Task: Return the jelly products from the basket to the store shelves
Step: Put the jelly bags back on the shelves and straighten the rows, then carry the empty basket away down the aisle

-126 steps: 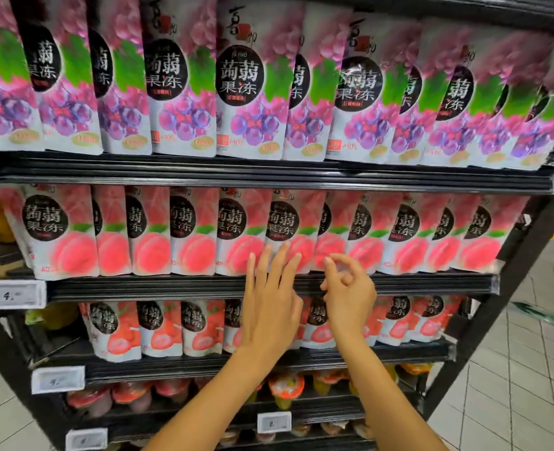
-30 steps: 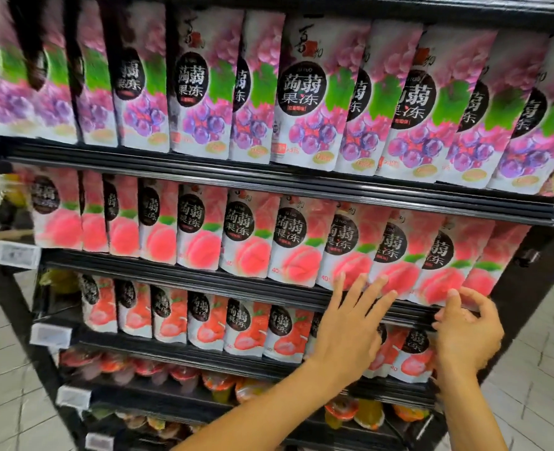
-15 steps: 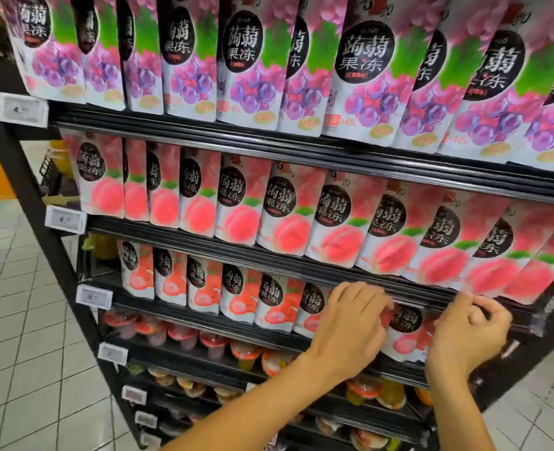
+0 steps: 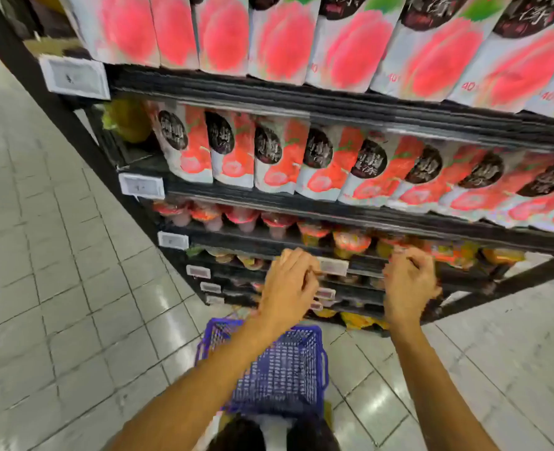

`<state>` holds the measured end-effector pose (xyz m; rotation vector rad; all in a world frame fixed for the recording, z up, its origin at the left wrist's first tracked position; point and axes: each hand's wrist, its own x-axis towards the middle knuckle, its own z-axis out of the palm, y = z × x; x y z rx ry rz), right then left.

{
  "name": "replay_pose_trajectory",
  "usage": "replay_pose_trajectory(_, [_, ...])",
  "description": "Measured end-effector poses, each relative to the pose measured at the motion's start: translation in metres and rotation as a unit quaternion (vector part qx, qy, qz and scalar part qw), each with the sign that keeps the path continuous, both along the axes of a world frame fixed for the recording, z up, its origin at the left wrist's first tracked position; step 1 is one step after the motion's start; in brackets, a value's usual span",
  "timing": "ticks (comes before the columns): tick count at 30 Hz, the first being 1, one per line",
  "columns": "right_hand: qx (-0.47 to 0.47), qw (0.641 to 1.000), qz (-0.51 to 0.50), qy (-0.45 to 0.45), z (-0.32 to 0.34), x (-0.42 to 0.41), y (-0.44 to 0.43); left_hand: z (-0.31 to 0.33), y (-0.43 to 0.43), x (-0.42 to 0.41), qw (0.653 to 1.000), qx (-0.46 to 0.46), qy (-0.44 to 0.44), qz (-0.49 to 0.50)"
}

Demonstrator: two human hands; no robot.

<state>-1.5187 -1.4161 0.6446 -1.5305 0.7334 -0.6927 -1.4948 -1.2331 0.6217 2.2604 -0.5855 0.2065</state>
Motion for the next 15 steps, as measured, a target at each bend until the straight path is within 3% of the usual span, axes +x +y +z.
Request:
replay_pose_trajectory(4, [0.008,0.987,0.06,0.15,-0.101,-0.013,0.042,-0.1,0.069,-0.02,0.988,0.014,0.153,0.03])
replay_pose_trajectory(8, [0.052,0.949,0.123,0.285,-0.208,-0.034,0.059,-0.201,0.131,-0.043,0.949,-0.003,0.298,0.099])
replay_pose_trajectory(12, [0.076,0.918,0.115,0.373,-0.316,-0.053,0.06,-0.311,0.187,-0.062,0.916,0.114,0.361,0.134])
replay_pose_trajectory(15, [-0.007,0.881,0.128,0.455,-0.395,-0.066,0.053,-0.393,0.219,-0.073,0.881,0.156,0.413,0.171])
